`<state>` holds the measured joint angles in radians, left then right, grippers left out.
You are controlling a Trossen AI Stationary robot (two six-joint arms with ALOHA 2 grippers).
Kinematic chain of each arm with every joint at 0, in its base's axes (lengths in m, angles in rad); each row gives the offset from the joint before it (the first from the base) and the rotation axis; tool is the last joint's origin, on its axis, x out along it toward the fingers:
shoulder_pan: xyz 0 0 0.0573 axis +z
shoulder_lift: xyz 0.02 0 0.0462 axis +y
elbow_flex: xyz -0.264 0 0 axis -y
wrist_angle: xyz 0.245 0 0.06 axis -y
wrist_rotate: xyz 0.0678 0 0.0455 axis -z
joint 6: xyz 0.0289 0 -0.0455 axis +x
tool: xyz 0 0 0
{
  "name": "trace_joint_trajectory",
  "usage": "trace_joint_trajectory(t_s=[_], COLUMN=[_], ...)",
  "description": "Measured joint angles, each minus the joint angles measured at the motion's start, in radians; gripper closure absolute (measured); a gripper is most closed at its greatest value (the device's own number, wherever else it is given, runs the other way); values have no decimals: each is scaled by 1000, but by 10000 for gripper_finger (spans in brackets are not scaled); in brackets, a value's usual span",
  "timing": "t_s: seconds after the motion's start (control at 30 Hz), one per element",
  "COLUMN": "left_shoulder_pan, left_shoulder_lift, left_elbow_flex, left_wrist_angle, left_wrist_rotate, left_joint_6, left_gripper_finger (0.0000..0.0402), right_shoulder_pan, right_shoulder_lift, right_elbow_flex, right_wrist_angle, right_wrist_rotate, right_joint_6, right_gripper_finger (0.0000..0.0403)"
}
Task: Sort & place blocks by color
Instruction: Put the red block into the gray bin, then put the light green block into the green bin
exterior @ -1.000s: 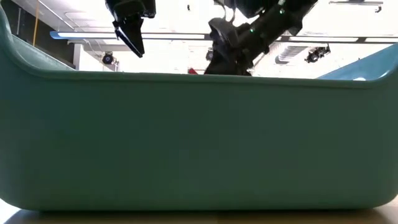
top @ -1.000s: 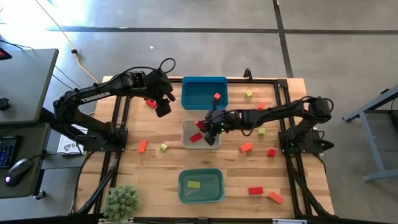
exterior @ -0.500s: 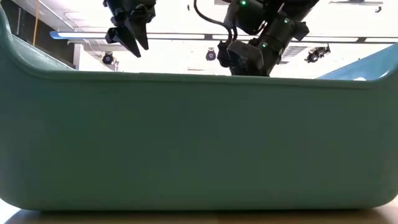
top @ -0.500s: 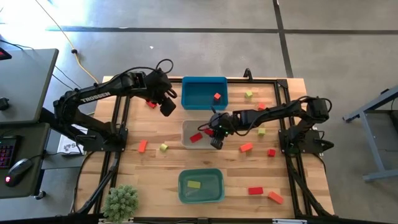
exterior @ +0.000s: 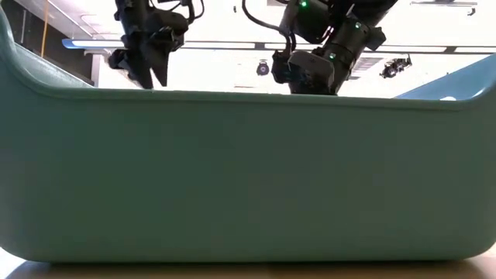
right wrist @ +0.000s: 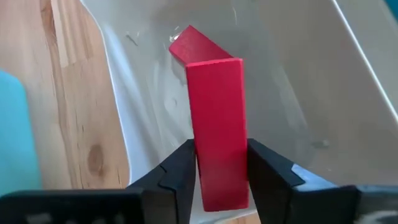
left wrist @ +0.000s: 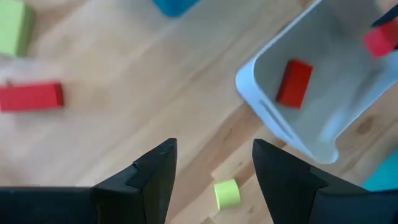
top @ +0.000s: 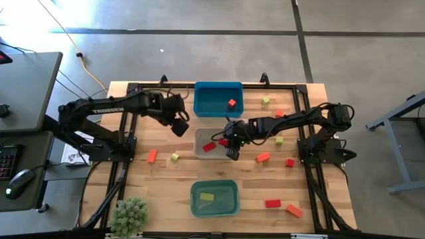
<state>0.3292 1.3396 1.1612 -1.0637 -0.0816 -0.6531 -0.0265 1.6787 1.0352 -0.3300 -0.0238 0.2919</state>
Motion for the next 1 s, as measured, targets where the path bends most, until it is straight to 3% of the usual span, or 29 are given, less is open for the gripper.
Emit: trace_joint_trajectory(t_s=[0.43, 1.0], left_shoulder_pan=[-176, -358], left_shoulder_lift=[0, 0], left_elbow_flex=[-109, -229], left_wrist_angle=[14, 102], left_wrist_rotate=[-8, -8], left_joint_6=[-278, -570], left_gripper_finger=[202, 202], right_shoulder_pan=[-45, -131], right_shoulder_lift=[-2, -5], right_elbow_flex=[0, 263], right_wrist_angle=[-2, -197], right_wrist_rotate=[-14, -7], right_joint_6=[-64, -245], right_gripper_finger=[207, 203])
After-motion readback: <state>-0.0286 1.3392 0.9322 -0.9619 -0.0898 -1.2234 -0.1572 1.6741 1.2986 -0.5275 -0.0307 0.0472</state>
